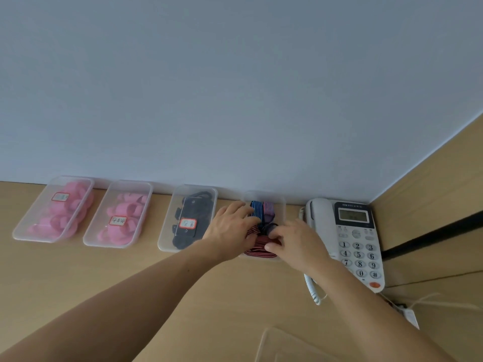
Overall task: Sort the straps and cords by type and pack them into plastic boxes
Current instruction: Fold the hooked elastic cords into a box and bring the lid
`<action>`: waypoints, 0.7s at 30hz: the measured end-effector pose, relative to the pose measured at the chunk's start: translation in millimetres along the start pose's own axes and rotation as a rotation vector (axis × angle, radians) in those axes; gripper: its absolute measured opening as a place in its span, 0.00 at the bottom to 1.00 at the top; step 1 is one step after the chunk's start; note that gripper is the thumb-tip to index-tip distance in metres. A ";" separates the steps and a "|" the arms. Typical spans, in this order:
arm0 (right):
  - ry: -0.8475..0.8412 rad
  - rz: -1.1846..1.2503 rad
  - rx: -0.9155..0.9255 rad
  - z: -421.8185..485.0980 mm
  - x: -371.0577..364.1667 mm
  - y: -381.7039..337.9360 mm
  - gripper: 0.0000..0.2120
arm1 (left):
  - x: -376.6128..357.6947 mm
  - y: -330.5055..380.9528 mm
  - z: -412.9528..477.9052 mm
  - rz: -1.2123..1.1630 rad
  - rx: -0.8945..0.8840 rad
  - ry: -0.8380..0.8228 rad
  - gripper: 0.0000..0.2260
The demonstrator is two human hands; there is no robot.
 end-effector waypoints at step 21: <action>0.072 0.048 -0.116 -16.9 -4.4 -12.8 0.14 | -2.1 3.1 -7.2 -0.058 -0.031 -0.057 0.21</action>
Point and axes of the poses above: each hand's wrist, its own z-axis towards the middle knuckle, its own x-axis out of the back of the hand, y = z × x, the point moved 6 cm from there along z, towards the middle knuckle, and after that the axes turned 14 degrees about x, right-handed, at the moved point
